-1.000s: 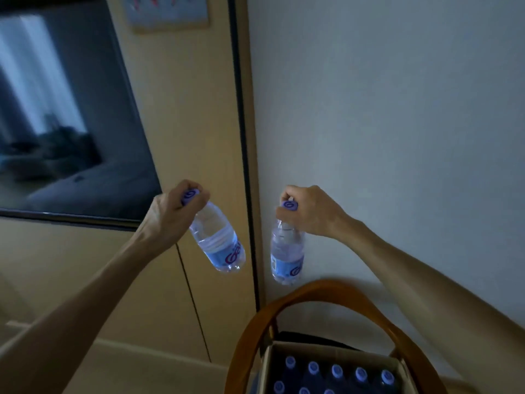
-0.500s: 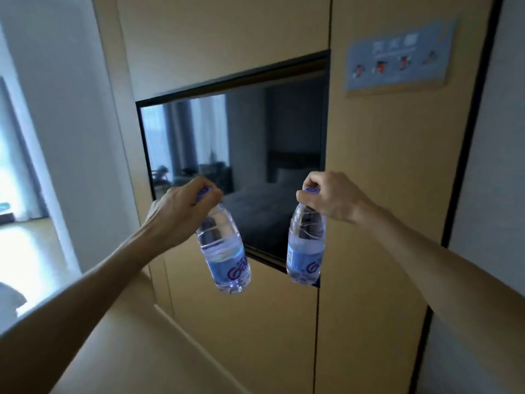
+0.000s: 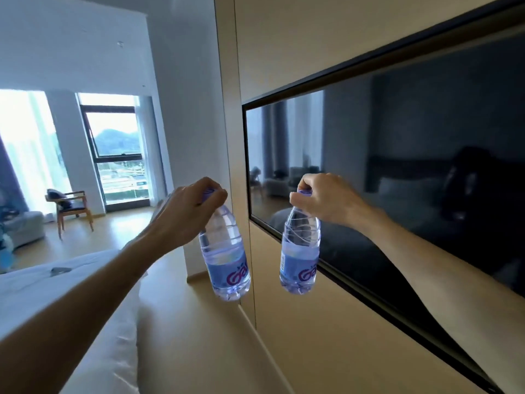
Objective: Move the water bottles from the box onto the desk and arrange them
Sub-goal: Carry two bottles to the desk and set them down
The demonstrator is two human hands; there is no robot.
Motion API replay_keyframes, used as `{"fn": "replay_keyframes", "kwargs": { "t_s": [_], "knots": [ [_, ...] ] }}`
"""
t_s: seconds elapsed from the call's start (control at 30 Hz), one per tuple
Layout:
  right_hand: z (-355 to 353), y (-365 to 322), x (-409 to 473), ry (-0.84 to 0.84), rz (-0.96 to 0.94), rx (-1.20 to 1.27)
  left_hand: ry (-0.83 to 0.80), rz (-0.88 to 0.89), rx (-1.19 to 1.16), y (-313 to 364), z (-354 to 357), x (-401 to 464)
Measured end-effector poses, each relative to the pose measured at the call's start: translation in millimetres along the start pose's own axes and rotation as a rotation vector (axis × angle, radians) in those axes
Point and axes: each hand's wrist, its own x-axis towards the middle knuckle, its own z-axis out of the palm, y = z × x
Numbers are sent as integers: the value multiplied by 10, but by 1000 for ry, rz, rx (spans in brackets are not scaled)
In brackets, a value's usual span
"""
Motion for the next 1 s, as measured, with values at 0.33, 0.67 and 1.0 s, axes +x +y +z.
{"fn": "replay_keyframes", "kwargs": {
  "t_s": [0.33,0.67,1.0],
  "knots": [
    [967,71,1819,-48,-231,118,119,-173,140,-819,117,1025],
    [2208,43,3220,-62,-347,193,139,-240,275,-1924,292,1819],
    [3385,-187,4575,-81,-398,222,172,-179,317,-3325,456,2807]
  ]
}}
